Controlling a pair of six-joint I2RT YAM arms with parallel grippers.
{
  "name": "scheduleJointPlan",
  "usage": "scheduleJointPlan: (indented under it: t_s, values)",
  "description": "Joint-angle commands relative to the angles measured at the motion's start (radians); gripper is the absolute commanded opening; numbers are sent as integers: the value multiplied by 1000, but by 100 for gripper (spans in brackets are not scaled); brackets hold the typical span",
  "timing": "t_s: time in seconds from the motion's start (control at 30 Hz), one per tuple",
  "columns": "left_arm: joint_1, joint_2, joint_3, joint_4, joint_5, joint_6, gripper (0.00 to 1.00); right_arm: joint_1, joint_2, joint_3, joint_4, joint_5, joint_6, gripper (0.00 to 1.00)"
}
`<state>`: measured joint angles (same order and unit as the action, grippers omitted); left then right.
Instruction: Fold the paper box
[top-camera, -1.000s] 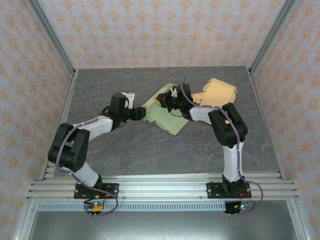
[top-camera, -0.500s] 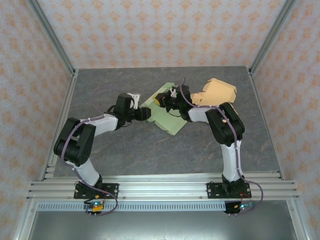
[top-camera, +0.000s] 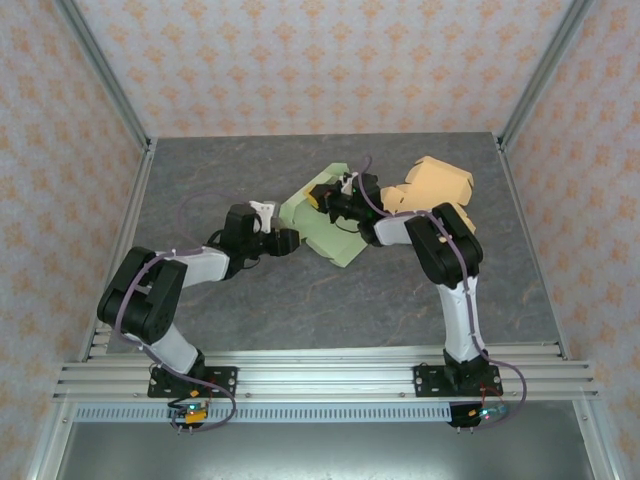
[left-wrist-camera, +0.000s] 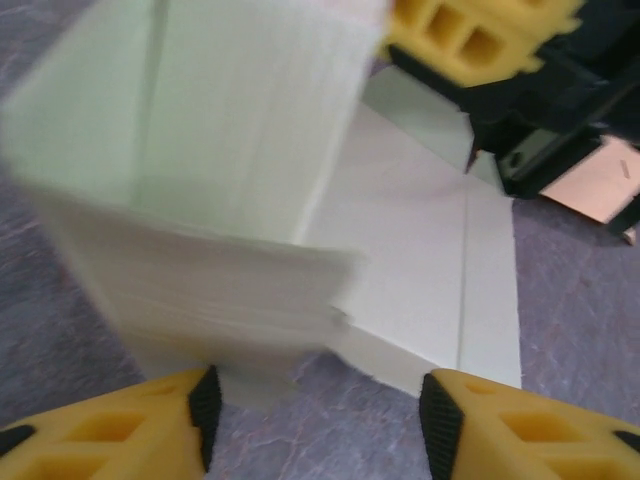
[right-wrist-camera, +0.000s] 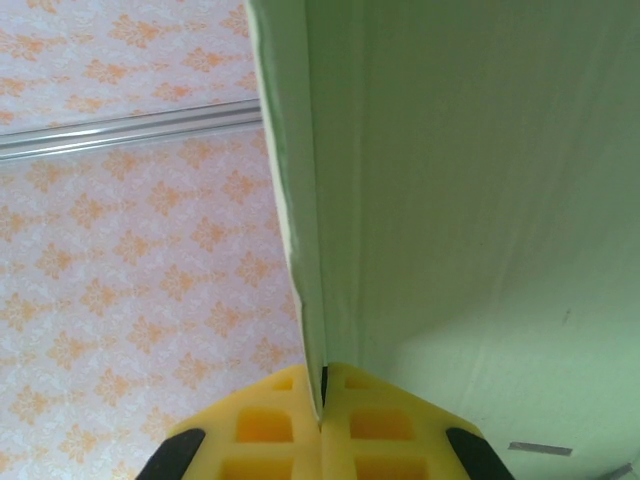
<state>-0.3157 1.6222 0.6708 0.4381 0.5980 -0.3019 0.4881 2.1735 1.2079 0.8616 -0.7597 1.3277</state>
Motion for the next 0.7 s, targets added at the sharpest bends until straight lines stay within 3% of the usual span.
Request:
scheduleJointPlan:
  t_s: [0.0,0.27,0.43,0.53,0.67]
  values:
    - [-18,8,18,74,24,33,48,5,9,-4,79,-5,10,0]
    - [-35,84,47,149,19,-1,46,1,21,-10,93,-13,-3,0]
    - [-35,-82,-72,186,-55,-28,47,-11,17,-27,104,-25,-10,0]
    - [-34,-255,-156,84,-168,42,48,-14,17,-31,105,-42,-10,0]
    - [-29,-429,-236,-47,-448,100,53,-13,17,-24,109,-66,1,0]
